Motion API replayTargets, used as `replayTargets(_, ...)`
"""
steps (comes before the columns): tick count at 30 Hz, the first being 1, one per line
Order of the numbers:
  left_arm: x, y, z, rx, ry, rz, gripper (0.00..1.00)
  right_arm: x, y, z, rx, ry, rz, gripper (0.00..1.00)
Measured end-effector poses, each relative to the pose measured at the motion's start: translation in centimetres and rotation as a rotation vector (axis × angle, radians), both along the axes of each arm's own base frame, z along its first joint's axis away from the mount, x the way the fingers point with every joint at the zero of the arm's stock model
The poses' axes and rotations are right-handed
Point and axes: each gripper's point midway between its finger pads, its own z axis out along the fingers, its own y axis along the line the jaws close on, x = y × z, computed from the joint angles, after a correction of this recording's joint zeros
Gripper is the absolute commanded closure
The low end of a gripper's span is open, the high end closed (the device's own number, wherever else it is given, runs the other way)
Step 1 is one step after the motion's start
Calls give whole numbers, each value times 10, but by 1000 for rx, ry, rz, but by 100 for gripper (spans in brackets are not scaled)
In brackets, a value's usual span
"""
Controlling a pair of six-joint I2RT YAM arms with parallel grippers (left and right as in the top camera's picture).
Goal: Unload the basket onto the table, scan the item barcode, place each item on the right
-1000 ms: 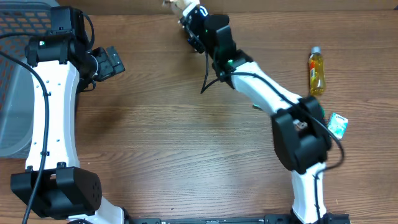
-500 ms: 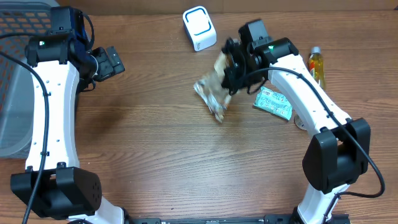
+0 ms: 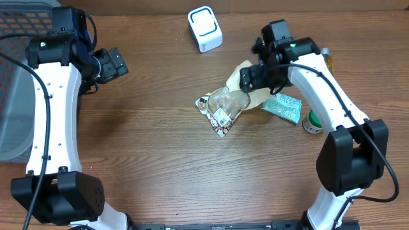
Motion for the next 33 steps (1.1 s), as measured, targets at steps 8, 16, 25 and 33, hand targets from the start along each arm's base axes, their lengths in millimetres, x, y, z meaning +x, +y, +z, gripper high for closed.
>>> replayTargets(8, 0, 0, 0, 0, 0, 0, 1, 4, -10, 0, -21, -8, -84, 0)
replayTargets(16, 0, 0, 0, 0, 0, 0, 0, 5, -11, 0, -25, -10, -93, 0)
replayTargets(25, 0, 0, 0, 0, 0, 0, 0, 5, -11, 0, -24, -10, -98, 0)
replayTargets(33, 0, 0, 0, 0, 0, 0, 0, 5, -11, 0, -25, -10, -97, 0)
